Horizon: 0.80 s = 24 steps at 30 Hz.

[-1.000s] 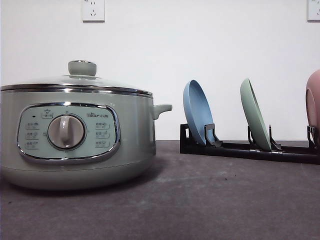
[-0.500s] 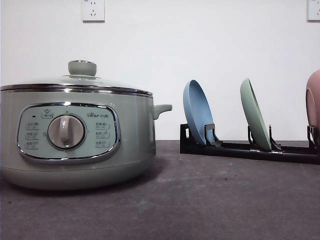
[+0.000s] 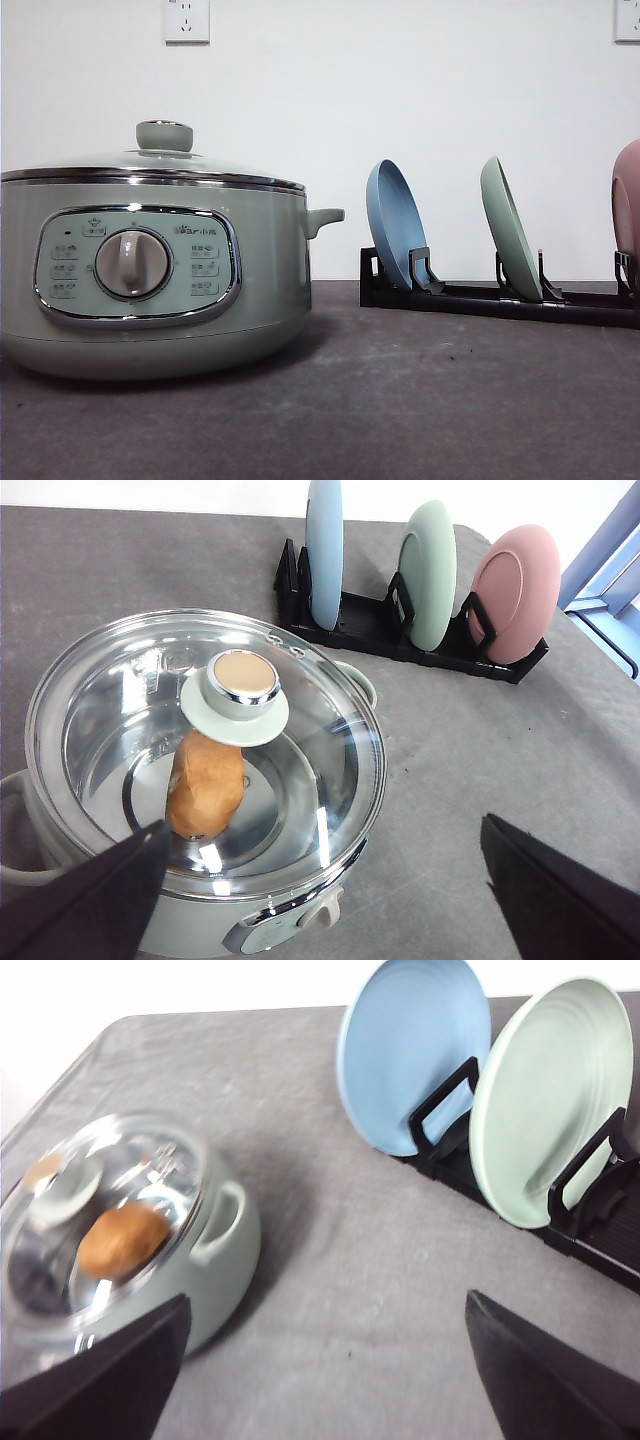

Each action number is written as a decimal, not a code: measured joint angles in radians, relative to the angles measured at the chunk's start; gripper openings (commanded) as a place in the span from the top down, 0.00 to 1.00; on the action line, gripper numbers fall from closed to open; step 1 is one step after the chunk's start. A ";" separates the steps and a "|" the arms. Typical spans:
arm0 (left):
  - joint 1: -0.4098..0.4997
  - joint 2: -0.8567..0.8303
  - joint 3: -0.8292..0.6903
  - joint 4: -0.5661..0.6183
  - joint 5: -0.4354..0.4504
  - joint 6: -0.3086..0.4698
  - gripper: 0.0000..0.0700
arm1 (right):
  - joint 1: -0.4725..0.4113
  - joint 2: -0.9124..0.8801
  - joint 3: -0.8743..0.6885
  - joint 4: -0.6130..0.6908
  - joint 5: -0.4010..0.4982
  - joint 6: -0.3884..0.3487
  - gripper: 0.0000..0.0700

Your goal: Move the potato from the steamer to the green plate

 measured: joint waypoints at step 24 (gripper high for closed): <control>0.000 0.000 0.000 -0.002 0.000 0.000 0.09 | 0.000 0.736 0.523 0.067 0.049 0.051 0.22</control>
